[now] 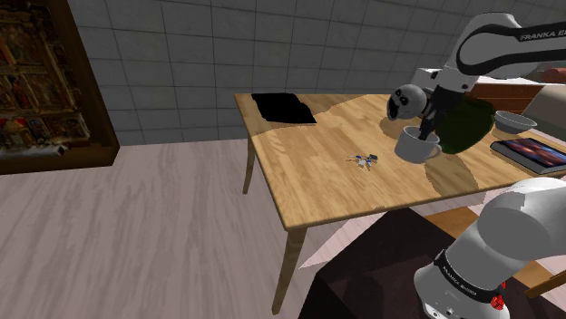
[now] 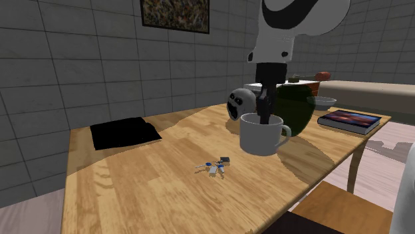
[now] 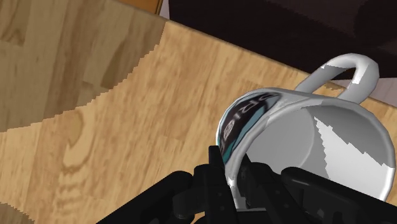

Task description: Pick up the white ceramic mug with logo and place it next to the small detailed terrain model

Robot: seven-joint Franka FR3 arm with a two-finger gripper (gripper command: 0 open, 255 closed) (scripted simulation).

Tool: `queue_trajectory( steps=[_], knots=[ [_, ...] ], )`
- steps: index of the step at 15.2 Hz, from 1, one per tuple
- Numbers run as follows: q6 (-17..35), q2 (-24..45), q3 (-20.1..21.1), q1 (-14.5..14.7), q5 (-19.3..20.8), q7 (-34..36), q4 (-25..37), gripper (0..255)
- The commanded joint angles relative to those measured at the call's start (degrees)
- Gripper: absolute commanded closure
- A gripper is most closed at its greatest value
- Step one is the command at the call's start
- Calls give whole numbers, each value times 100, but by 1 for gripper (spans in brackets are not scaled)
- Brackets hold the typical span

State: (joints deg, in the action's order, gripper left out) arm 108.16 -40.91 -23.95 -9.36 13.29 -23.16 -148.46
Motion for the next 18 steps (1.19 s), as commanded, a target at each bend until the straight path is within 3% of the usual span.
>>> queue_trajectory(
  steps=[1, 5, 12, 18],
  knots=[
    [-175, -39, 44, 9, -30, 6, 134, 255],
    [-460, -76, 109, 28, -80, 10, 382, 255],
    [24, 1551, 48, 610, -595, 120, 1509, 255],
    [127, 2935, -33, 952, -1135, 39, 2722, 255]
  ],
)
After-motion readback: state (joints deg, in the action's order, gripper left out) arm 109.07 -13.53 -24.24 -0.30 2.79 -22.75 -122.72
